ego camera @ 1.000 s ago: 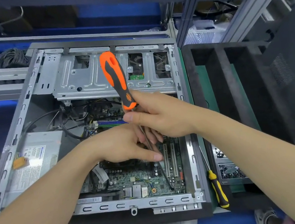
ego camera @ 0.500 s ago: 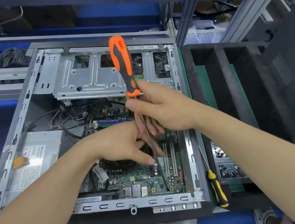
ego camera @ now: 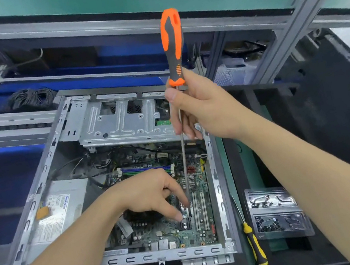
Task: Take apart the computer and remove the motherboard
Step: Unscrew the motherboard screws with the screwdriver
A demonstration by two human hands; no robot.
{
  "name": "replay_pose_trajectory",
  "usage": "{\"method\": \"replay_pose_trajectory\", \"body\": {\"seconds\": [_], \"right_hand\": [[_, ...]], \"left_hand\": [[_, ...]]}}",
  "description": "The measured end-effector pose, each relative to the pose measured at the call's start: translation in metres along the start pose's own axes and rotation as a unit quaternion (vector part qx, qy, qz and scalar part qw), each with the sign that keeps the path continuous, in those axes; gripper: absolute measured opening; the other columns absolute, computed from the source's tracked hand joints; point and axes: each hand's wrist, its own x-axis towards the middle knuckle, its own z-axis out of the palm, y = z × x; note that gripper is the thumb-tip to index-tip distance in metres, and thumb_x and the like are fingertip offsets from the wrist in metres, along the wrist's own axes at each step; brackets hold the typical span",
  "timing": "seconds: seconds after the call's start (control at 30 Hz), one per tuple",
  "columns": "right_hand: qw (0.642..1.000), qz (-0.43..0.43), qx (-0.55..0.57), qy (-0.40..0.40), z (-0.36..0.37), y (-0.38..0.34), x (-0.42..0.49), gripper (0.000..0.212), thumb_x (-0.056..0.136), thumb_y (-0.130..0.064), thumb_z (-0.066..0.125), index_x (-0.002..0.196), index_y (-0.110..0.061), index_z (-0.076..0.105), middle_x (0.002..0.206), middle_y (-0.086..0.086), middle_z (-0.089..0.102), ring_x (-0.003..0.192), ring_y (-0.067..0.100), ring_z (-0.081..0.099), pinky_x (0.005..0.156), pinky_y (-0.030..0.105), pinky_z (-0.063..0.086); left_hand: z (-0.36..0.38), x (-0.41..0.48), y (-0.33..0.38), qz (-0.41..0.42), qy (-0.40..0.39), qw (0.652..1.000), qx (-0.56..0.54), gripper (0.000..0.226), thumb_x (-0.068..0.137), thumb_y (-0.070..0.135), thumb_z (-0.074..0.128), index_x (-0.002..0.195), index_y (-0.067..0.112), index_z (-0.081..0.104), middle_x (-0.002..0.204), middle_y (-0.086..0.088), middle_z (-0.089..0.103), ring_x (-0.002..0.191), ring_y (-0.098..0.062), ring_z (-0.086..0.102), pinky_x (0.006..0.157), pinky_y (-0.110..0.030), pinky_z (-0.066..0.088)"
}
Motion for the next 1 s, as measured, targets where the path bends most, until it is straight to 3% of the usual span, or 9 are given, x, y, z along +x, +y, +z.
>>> {"method": "replay_pose_trajectory", "body": {"seconds": [0.3, 0.5, 0.77, 0.83, 0.9, 1.0], "right_hand": [[0.999, -0.024, 0.0, 0.047, -0.015, -0.017, 0.0, 0.011, 0.112, -0.022, 0.042, 0.104, -0.016, 0.037, 0.07, 0.023, 0.065, 0.046, 0.033, 0.054, 0.043, 0.04, 0.04], [0.998, -0.031, 0.007, 0.057, -0.019, -0.01, -0.001, 0.014, 0.111, -0.026, 0.042, 0.103, -0.016, 0.036, 0.072, 0.026, 0.065, 0.046, 0.035, 0.055, 0.042, 0.036, 0.043], [0.991, -0.027, -0.014, 0.131, -0.018, 0.0, -0.004, 0.015, 0.111, -0.028, 0.044, 0.107, -0.014, 0.04, 0.07, 0.02, 0.067, 0.047, 0.038, 0.057, 0.041, 0.032, 0.043], [0.984, -0.03, -0.016, 0.177, -0.018, -0.002, -0.004, 0.015, 0.111, -0.026, 0.044, 0.106, -0.013, 0.041, 0.069, 0.018, 0.067, 0.046, 0.034, 0.056, 0.04, 0.031, 0.041], [0.972, -0.034, -0.013, 0.232, -0.019, -0.005, -0.003, 0.018, 0.111, -0.026, 0.044, 0.109, -0.008, 0.044, 0.066, 0.015, 0.068, 0.044, 0.03, 0.053, 0.039, 0.029, 0.039], [0.948, -0.044, -0.009, 0.314, -0.024, -0.012, 0.0, 0.031, 0.11, -0.028, 0.045, 0.117, 0.002, 0.052, 0.061, 0.011, 0.065, 0.04, 0.021, 0.049, 0.04, 0.023, 0.037]], "left_hand": [[-0.001, -0.002, 0.003, 0.03, 0.018, 0.997, -0.073, 0.03, 0.078, 0.055, 0.084, 0.103, 0.039, 0.079, 0.051, 0.004, 0.025, 0.049, -0.018, 0.02, 0.05, -0.025, 0.018], [-0.001, -0.001, 0.003, 0.042, 0.032, 0.995, -0.084, 0.026, 0.083, 0.054, 0.08, 0.093, 0.03, 0.08, 0.048, 0.008, 0.028, 0.047, -0.011, 0.021, 0.05, -0.018, 0.021], [0.001, -0.007, 0.004, -0.002, 0.033, 0.999, 0.009, 0.031, 0.099, 0.047, 0.063, 0.073, 0.031, 0.063, 0.054, 0.008, 0.034, 0.048, -0.01, 0.032, 0.052, -0.021, 0.032], [-0.001, -0.011, 0.001, -0.032, 0.036, 0.998, -0.041, 0.03, 0.105, 0.042, 0.055, 0.079, 0.027, 0.062, 0.056, 0.007, 0.035, 0.048, -0.013, 0.03, 0.048, -0.021, 0.03], [-0.003, -0.014, -0.002, -0.07, 0.022, 0.982, -0.172, 0.03, 0.107, 0.031, 0.05, 0.083, 0.014, 0.048, 0.062, 0.005, 0.028, 0.051, -0.016, 0.022, 0.047, -0.022, 0.024], [-0.003, -0.018, 0.0, -0.13, 0.024, 0.94, -0.314, 0.02, 0.096, 0.018, 0.046, 0.078, 0.019, 0.036, 0.07, 0.001, 0.022, 0.056, -0.018, 0.018, 0.049, -0.025, 0.021]]}}
